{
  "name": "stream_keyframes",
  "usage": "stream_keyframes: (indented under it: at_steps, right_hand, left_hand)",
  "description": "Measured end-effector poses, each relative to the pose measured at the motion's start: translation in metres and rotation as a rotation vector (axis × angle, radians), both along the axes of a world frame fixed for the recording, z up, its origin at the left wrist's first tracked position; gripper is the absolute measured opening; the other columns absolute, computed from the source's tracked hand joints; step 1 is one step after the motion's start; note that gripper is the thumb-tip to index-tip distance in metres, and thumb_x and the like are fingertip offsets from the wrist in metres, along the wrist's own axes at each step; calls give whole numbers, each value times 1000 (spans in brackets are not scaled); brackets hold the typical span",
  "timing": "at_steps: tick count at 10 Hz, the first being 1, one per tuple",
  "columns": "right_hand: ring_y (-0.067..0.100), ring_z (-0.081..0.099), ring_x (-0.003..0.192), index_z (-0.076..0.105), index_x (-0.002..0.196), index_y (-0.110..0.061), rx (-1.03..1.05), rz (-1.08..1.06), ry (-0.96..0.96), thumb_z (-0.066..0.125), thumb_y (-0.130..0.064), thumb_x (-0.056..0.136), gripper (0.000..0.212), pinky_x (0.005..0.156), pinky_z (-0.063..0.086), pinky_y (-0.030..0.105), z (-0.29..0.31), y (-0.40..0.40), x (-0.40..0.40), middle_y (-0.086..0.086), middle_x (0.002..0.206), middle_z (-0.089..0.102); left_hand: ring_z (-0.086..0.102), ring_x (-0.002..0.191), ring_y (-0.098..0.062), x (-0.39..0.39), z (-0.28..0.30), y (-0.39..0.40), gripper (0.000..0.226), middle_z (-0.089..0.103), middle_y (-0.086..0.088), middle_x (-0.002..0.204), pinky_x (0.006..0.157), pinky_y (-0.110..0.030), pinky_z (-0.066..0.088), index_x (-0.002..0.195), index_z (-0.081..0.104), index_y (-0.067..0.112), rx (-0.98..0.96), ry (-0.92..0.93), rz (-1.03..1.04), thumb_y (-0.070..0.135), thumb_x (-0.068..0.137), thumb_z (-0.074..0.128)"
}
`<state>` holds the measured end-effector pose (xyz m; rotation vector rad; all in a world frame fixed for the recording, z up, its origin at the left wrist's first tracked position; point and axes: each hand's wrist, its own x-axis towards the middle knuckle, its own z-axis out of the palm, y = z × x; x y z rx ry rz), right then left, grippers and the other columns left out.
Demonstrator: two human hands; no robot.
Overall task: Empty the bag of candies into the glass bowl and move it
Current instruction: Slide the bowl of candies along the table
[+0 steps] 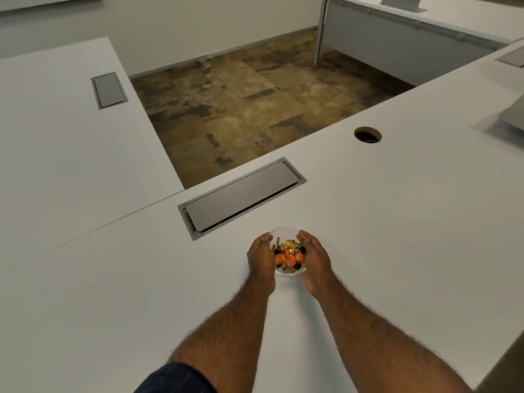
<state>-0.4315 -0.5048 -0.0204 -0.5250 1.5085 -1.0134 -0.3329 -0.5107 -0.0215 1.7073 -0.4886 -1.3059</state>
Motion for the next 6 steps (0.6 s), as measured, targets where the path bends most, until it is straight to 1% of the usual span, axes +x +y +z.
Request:
stream_keyframes:
  at_steps: [1,2,3,4,5,6]
  right_hand:
    - [29,52,127,56,130,-23,1,11,-3,41,-24,103,30,105,48,46,-3,-3,0,8,143,53]
    - [29,52,127,56,130,-23,11,15,-2,44,-25,102,30,107,46,47,-1,-5,0,8,143,53]
    - [28,49,131,52,136,-21,22,14,42,42,-26,102,36,111,41,46,2,-5,-3,8,146,51]
    - [27,46,135,47,141,-18,-4,44,171,43,-34,102,42,113,38,43,11,-3,-5,7,150,48]
    - [27,46,135,47,141,-19,-79,140,392,46,-42,100,47,109,42,43,27,-2,-4,7,149,48]
    - [25,49,133,53,135,-18,-215,180,510,49,-42,98,45,109,42,41,47,-1,3,7,145,53]
  left_hand:
    - [51,104,-15,1,-4,0,31,60,-6,131,74,-22,44,116,63,18,-18,22,12,21,98,38]
    - [49,106,-15,3,-5,-2,31,58,-6,134,82,-27,41,120,60,18,-2,30,-20,23,98,39]
    - [46,108,-14,7,-4,-1,36,53,-7,139,89,-31,38,130,52,17,24,23,-78,28,99,39]
    - [46,125,-21,12,5,5,42,45,-7,146,98,-34,39,140,42,17,21,-78,-140,30,101,33]
    - [42,134,-26,23,17,9,43,41,-7,150,103,-35,40,144,37,17,-22,-252,-206,27,103,28]
    - [42,135,-25,32,35,17,42,43,-8,149,103,-30,37,142,40,13,-78,-380,-256,25,103,29]
